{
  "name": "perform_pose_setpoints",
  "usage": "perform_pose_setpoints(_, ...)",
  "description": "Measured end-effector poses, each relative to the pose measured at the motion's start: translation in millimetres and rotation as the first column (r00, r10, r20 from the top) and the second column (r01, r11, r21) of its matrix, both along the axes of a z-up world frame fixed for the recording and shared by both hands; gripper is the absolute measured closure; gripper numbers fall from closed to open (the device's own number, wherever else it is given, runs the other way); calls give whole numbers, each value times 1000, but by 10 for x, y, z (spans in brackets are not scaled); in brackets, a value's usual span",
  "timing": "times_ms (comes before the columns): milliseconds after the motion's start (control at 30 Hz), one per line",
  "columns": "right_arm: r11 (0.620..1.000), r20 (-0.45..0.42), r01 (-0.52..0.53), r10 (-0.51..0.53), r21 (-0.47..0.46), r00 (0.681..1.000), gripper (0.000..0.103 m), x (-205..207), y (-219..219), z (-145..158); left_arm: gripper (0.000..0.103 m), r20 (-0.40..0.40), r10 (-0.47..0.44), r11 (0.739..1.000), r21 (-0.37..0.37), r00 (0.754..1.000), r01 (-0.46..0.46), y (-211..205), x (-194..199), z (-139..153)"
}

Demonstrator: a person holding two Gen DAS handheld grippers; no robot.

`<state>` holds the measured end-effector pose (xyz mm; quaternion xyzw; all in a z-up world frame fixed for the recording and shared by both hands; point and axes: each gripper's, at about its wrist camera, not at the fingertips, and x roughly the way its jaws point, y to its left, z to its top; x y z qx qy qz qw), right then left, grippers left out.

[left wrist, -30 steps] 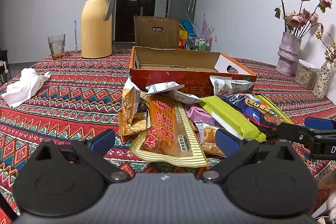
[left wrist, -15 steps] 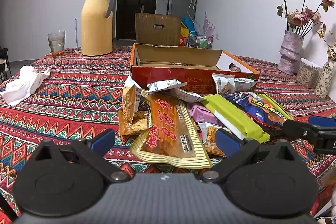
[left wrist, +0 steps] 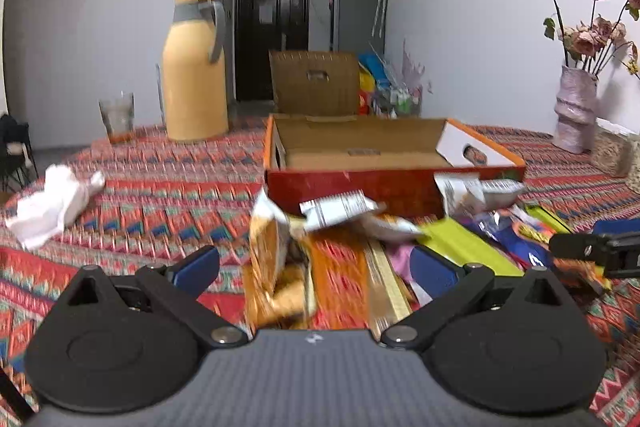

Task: Organize snacks
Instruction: 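Grasp the blue-orange snack bag with the right gripper while the left grasps the orange stick packet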

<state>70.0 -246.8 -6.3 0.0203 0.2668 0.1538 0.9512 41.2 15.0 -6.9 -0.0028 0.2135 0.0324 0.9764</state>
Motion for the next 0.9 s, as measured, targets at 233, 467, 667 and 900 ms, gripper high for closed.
perform_pose_setpoints(233, 1000, -73, -9, 10, 7, 997, 28, 309, 71, -99, 0, -1, -8, 1000, -11, 1000, 8, 42, 144, -136)
perform_pose_setpoints(467, 999, -160, -14, 22, 45, 987, 29, 541, 59, -266, 0, -31, -19, 998, -58, 999, 17, 110, 176, -190)
perform_pose_setpoints(667, 997, -150, -24, 35, 72, 988, 42, 490, 65, -316, 0, -39, -32, 997, -72, 999, 29, 123, 183, -202)
perform_pose_setpoints(900, 998, 3, 47, -47, 43, 999, 44, 215, 70, -272, 0, -42, -33, 997, -70, 999, 30, 112, 180, -207)
